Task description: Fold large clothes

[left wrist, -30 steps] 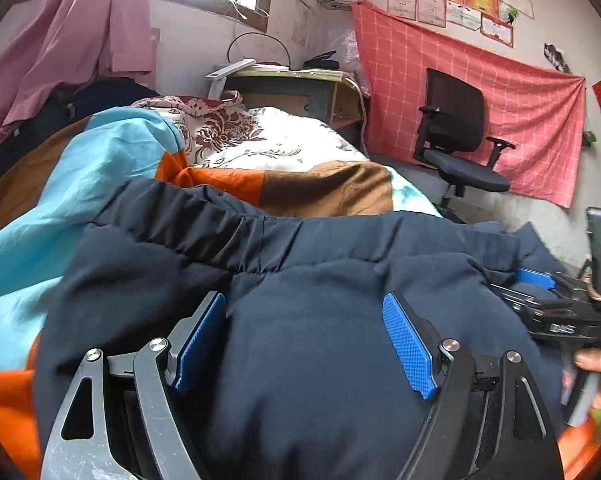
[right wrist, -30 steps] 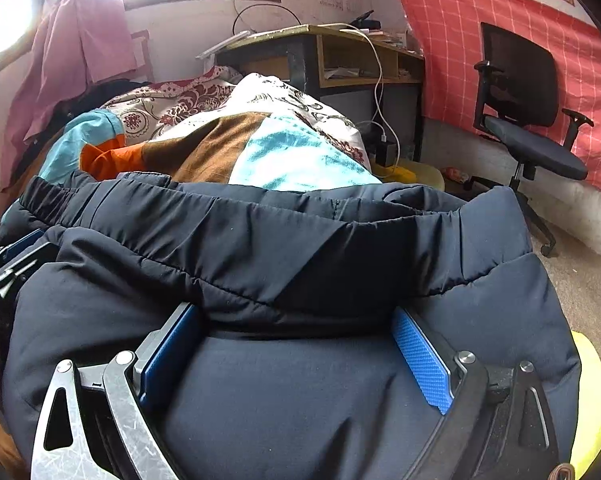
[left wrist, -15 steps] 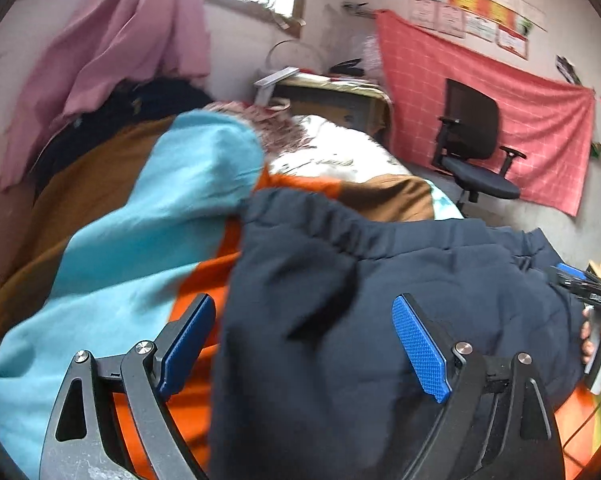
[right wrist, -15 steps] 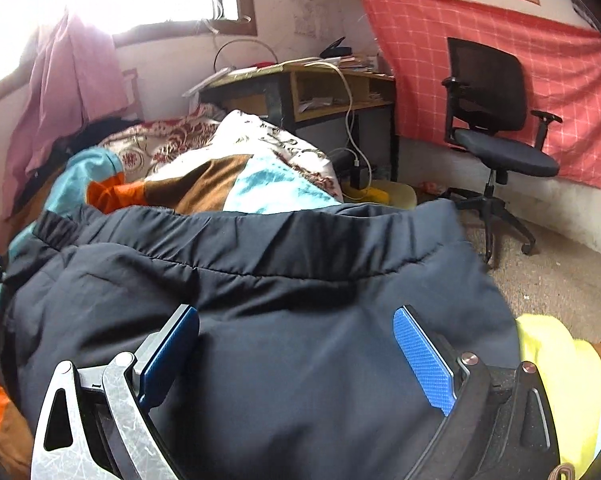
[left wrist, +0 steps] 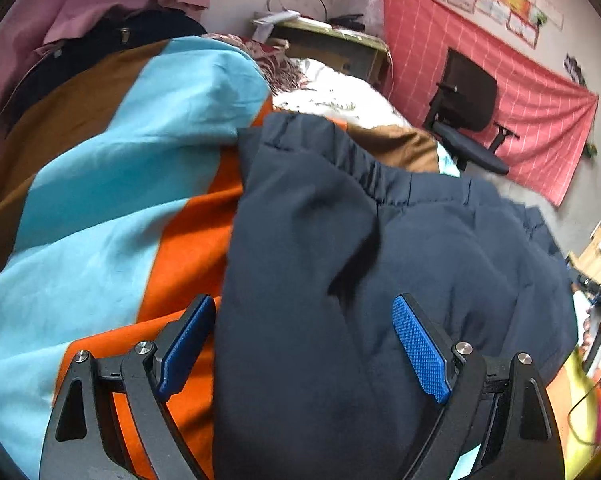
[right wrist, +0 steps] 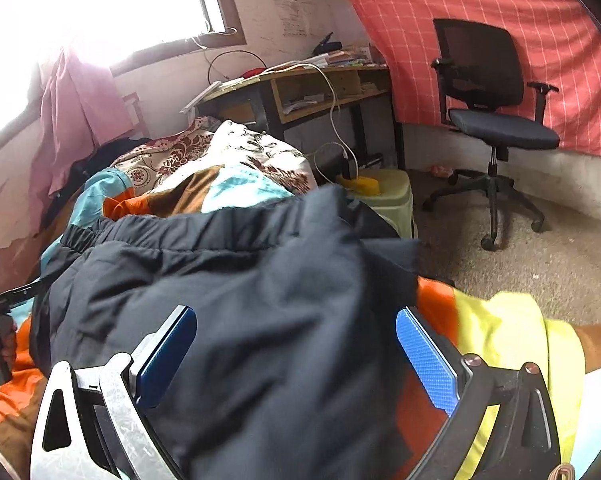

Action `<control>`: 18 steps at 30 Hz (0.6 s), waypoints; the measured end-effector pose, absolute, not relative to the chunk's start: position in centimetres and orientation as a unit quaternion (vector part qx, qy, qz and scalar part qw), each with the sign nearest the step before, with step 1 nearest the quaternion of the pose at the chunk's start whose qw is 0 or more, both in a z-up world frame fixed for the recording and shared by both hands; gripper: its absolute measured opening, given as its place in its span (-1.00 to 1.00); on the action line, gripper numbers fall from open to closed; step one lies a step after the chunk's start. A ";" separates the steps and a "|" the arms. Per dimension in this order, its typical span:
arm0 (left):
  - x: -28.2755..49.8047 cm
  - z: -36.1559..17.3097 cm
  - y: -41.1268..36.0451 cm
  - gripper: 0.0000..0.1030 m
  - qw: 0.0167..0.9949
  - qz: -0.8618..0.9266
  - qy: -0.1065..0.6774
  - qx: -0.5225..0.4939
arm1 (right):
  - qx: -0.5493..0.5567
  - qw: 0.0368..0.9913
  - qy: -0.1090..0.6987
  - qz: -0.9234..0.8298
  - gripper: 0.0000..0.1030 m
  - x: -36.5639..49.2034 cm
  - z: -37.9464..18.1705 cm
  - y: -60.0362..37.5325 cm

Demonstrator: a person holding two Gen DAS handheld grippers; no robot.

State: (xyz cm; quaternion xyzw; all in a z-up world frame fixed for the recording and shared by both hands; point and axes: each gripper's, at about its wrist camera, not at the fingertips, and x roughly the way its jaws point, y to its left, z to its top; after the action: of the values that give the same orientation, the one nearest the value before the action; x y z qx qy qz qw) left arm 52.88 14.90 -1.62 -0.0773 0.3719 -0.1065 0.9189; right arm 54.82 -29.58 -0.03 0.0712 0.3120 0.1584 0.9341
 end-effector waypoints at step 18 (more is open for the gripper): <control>54.1 -3.1 15.2 0.69 0.889 -0.131 0.428 -0.091 | 0.178 0.893 0.341 0.234 0.99 55.6 -5.6 -35.7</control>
State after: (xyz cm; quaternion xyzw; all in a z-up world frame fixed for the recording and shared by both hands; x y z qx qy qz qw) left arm 54.15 15.16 -3.14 -0.0909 0.4281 -0.1313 0.8895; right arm 55.60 -35.74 -5.61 0.1782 0.3413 0.2343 0.8926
